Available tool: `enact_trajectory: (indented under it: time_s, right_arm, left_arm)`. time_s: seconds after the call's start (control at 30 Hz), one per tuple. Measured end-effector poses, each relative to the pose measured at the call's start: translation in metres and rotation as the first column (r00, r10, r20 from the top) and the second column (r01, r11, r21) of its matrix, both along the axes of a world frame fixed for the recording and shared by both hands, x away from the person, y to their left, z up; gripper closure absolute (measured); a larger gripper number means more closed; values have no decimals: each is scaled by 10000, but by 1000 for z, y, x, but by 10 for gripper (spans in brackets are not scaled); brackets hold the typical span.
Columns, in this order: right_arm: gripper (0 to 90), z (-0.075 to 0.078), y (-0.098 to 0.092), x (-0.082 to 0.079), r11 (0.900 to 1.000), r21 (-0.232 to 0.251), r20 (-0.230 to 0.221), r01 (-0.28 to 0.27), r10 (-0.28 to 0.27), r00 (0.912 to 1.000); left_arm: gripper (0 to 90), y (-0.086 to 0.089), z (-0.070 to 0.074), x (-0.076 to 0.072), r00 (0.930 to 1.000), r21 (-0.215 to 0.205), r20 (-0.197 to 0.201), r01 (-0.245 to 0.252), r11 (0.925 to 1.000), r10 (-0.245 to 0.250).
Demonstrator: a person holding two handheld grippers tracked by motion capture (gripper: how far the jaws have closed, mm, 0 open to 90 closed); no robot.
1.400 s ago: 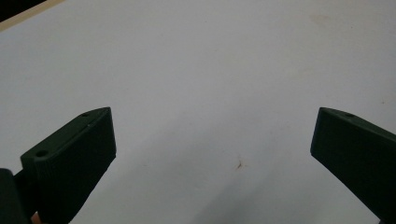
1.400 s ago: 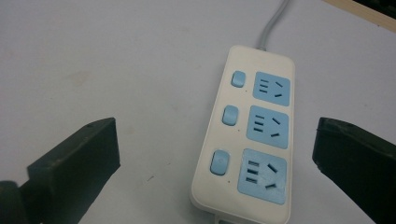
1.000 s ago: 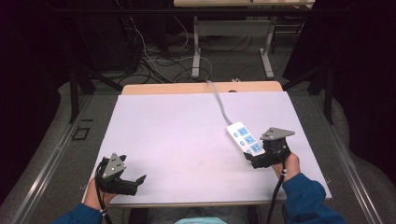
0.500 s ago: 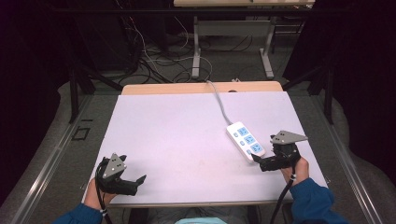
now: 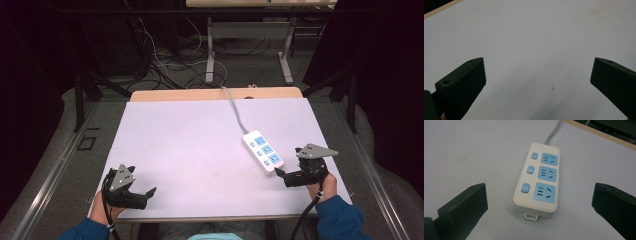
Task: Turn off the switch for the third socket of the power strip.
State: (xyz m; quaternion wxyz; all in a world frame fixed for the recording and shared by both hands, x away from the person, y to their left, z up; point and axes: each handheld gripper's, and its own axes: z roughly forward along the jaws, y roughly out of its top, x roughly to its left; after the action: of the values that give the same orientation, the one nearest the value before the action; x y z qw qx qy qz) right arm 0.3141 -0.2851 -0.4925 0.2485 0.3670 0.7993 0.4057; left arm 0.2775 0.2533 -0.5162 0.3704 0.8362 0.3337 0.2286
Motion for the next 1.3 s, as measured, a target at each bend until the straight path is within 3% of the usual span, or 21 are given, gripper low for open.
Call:
enact_trajectory:
  time_s: [0.77, 0.8, 1.17, 1.3]
  right_arm:
    - [0, -12, -14, -17, 9998, 136, -197, 157, -154, 9997]
    - [0, -11, -15, -16, 10000, 76, -289, -24, 26, 9996]
    - [0, -16, -20, -24, 9999, 120, -246, -28, 31, 9997]
    - [0, -18, -21, -27, 9999, 129, -416, -49, 54, 9991]
  left_arm:
    - [2, 1, -1, 1, 10000, -108, -42, -27, 9999, 27]
    - [2, 1, 0, 1, 10000, -27, 17, -2, 10000, 2]
    - [2, 1, -1, 1, 10000, -122, -47, -57, 9999, 56]
    - [2, 1, 0, 1, 10000, -55, 6, -77, 10000, 77]
